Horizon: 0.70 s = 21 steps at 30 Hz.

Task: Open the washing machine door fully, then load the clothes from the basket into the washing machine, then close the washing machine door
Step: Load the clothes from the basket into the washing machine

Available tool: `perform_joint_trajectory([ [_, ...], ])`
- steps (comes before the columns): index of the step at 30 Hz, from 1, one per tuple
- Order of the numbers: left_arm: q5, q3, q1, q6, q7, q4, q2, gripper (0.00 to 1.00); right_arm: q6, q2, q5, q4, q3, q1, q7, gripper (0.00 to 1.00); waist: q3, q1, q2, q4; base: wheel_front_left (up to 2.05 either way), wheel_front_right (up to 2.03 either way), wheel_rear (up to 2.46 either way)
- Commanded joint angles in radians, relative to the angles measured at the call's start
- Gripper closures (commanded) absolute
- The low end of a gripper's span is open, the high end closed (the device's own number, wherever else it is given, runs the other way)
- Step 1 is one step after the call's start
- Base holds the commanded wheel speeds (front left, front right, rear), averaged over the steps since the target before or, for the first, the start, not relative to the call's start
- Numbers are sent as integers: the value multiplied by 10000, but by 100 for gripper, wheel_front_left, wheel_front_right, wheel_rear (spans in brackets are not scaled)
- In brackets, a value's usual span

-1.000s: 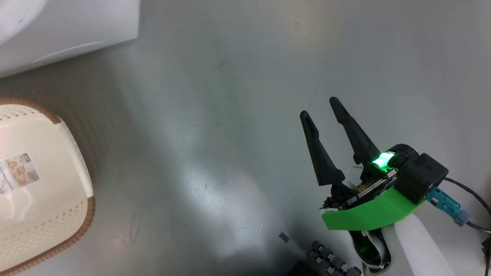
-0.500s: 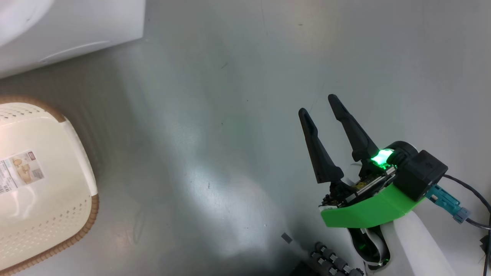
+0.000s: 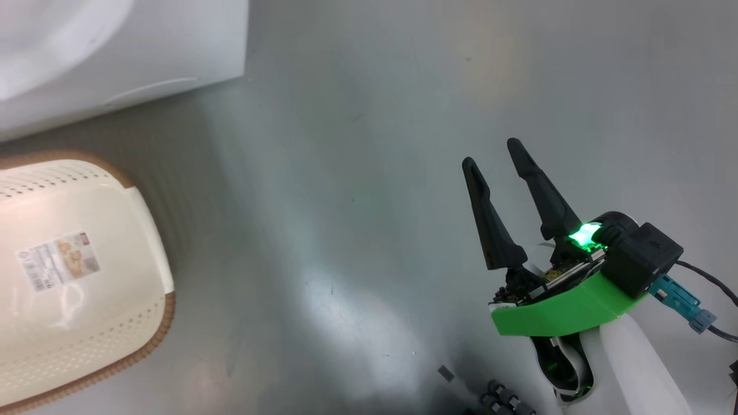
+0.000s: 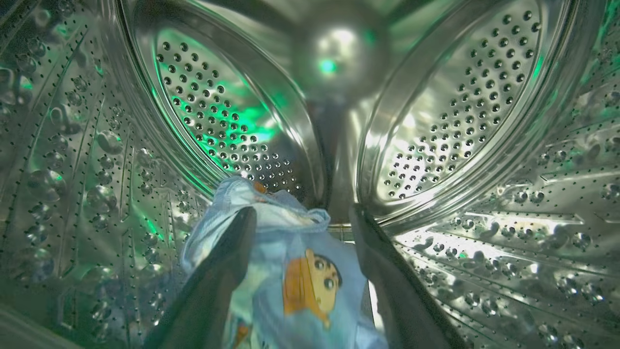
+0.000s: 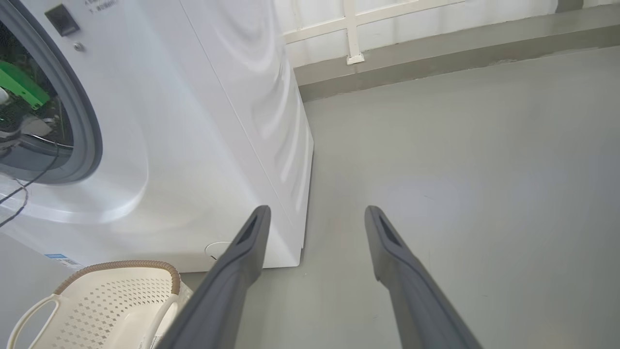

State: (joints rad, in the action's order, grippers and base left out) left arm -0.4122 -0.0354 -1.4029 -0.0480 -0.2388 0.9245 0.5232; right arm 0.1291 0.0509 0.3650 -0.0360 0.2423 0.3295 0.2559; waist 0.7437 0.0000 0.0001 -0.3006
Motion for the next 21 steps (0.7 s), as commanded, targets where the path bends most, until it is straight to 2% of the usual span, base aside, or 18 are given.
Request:
perform_joint_trajectory([
  [1,-60,42,325,-30,-69,-241,487,0,16,-7,-84,-177,137,-288,59,0,-254,0,-1,206,0,0,0],
  [10,-46,102,2543,119,-217,-1498,23,0,16,-7,-353,-39,-285,-653,59,0,-1163,0,-1,775,0,0,0],
  [21,330,572,6806,938,-227,-5736,-826,0,16,-7,-767,178,-771,-1143,59,0,-2353,0,-1,1483,0,0,0],
])
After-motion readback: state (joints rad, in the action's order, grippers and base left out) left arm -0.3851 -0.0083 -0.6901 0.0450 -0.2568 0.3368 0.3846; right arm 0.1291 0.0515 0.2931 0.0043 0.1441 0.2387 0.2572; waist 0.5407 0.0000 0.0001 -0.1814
